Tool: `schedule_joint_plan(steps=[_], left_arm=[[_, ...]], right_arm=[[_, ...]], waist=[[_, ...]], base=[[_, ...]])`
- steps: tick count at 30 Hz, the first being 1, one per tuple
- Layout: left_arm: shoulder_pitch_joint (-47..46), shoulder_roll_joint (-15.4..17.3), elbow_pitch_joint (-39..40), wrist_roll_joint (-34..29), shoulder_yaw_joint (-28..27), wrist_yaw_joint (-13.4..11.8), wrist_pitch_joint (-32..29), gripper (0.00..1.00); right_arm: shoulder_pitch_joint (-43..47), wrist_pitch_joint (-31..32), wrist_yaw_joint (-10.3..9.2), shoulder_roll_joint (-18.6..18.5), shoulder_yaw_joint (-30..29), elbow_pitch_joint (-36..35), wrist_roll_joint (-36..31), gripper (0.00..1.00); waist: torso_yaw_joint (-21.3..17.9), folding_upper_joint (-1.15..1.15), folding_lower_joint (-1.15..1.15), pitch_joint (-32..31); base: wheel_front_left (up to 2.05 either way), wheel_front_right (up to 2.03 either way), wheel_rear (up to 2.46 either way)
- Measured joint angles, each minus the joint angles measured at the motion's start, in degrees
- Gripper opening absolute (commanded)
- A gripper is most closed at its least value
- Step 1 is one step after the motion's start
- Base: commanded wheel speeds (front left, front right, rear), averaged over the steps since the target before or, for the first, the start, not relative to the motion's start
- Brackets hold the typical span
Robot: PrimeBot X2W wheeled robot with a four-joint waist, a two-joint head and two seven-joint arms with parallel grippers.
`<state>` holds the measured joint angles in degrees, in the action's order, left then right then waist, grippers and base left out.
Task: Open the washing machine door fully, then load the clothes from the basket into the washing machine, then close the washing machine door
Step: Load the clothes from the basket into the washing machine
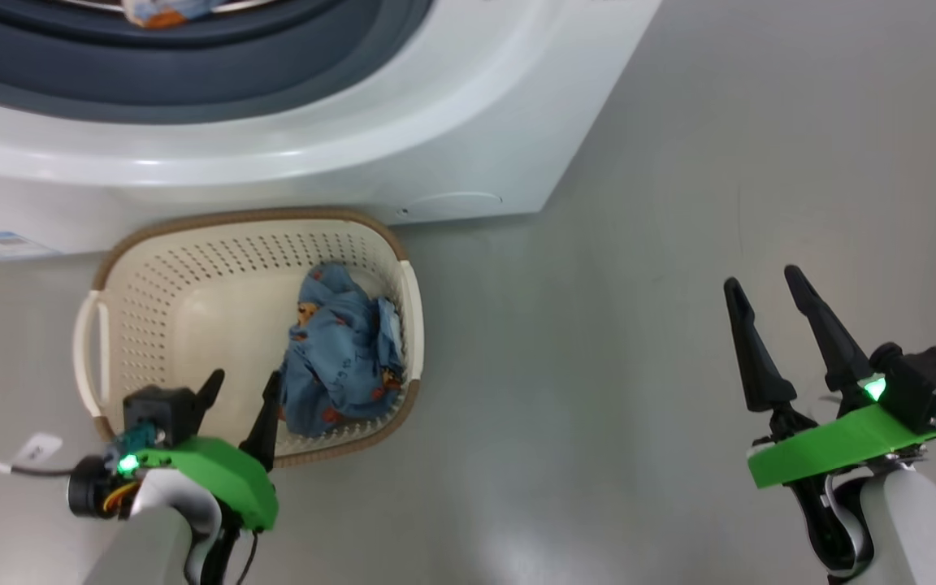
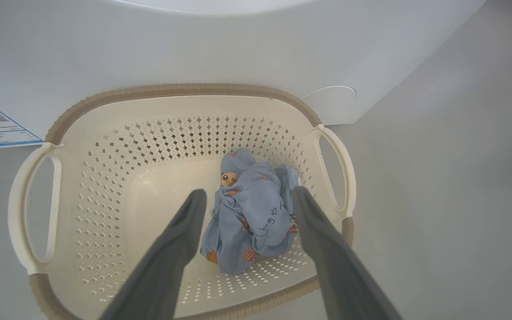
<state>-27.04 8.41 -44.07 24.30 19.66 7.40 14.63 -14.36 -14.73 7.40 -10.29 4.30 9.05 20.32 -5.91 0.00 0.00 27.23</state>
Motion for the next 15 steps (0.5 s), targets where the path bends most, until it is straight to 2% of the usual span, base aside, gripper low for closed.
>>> schedule_joint_plan(steps=[9,15], left_arm=[[-8.06,1.53,-9.31,7.34,9.44,0.00,0.00,1.00],[-12.07,2.79,-12.82,11.79,14.50,0.00,0.00,1.00]], right_arm=[[-2.82,0.00,0.00,1.04,0.88,-0.99,0.00,1.00],[-4.30,0.00,0.00,1.59,1.58,-1.34,0.00,1.00]], waist=[[-1.92,0.00,0.00,4.44],[-2.80,0.00,0.00,6.71]], base=[[0.00,0.00,0.00],[0.00,0.00,0.00]])
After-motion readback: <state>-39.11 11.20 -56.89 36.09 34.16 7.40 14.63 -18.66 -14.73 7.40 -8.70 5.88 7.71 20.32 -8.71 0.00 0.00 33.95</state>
